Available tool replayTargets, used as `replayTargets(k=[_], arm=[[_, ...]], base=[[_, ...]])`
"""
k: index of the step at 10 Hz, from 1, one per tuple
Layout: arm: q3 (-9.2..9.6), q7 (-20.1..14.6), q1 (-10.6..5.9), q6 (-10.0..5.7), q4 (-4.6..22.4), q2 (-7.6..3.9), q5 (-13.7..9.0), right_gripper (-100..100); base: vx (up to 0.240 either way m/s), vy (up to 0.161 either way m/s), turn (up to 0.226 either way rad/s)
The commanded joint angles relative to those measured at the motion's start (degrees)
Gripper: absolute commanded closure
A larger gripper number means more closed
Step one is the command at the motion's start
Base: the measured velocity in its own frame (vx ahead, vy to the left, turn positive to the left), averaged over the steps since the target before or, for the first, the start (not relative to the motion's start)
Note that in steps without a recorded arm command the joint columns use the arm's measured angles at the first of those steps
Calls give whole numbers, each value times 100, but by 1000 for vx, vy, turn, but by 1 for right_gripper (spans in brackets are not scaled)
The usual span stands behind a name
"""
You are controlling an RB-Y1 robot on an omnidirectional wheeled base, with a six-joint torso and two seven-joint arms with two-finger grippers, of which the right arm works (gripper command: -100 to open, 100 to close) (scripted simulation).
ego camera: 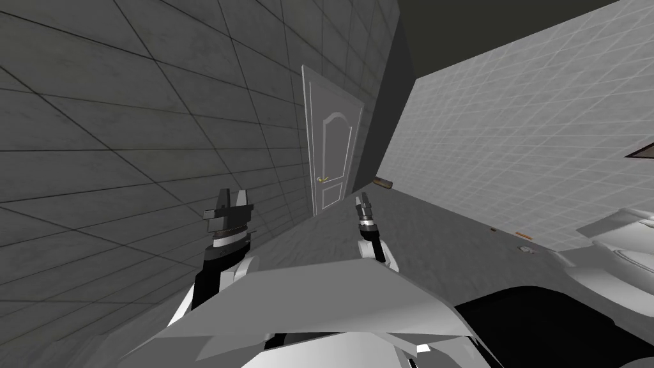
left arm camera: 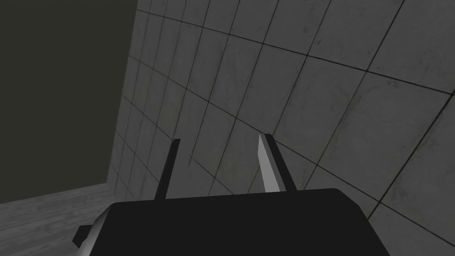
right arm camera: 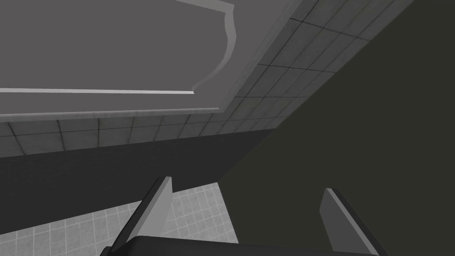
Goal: Pull the door open
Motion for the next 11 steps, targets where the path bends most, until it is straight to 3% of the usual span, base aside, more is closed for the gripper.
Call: replayTargets(k=[1,7,8,11], arm=[[-24,-4,-150,-23,286,-41,0,-100],[-127,-32,-699,-146,1400,-200,-11,-100],[-127,-32,-699,-146,1429,-200,-11,-100],[-180,-47,-986,-211,1974,-275,-16,-100]], base=[[88,-38,119],[88,-47,132],[62,-27,38],[66,-38,122]])
